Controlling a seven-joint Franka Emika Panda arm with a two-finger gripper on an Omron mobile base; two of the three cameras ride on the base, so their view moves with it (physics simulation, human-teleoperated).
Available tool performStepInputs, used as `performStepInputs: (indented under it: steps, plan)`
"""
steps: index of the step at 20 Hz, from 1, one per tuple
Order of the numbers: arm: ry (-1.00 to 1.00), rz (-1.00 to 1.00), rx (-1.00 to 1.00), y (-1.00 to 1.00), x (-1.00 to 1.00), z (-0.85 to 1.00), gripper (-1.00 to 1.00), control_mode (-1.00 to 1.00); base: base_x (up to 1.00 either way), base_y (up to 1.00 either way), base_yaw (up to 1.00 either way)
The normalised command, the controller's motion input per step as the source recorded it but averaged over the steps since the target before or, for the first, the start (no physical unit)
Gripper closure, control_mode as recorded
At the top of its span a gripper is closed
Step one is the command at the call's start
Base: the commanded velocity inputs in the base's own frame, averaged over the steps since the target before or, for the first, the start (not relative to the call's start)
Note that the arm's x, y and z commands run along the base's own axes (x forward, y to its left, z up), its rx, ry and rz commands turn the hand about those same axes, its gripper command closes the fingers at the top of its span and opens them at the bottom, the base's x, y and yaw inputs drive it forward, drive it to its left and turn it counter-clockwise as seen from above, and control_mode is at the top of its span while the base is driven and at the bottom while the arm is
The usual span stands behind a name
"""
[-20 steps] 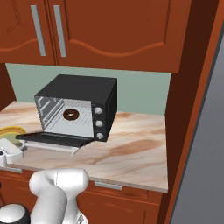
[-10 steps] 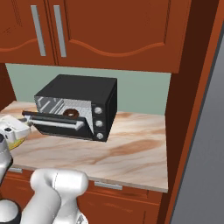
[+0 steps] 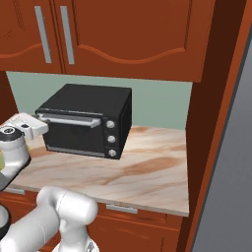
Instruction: Pick up the bagel from the plate, place it on the toaster oven rack, close the door, and set the timer.
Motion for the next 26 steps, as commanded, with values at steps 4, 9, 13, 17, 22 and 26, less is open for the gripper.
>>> performStepInputs:
  steps: [4, 9, 13, 17, 22, 26]
  plan:
    - [0.00, 0.00, 0.00, -0.02, 0.31, 0.00, -1.00, -1.00, 0.00, 0.00, 0.00]
    - [-0.01, 0.00, 0.00, -0.03, 0.07, 0.00, -1.00, -1.00, 0.00, 0.00, 0.00]
    - [0.00, 0.00, 0.00, -0.09, 0.14, 0.02, -1.00, -1.00, 0.00, 0.00, 0.00]
    - [-0.12, 0.05, 0.00, -0.10, -0.54, 0.50, -1.00, -1.00, 0.00, 0.00, 0.00]
    - [-0.16, 0.09, 0.07, -0.10, -0.66, 0.84, -1.00, -1.00, 0.00, 0.00, 0.00]
    - [-0.05, 0.09, 0.10, -0.21, -0.45, 0.75, -1.00, -1.00, 0.00, 0.00, 0.00]
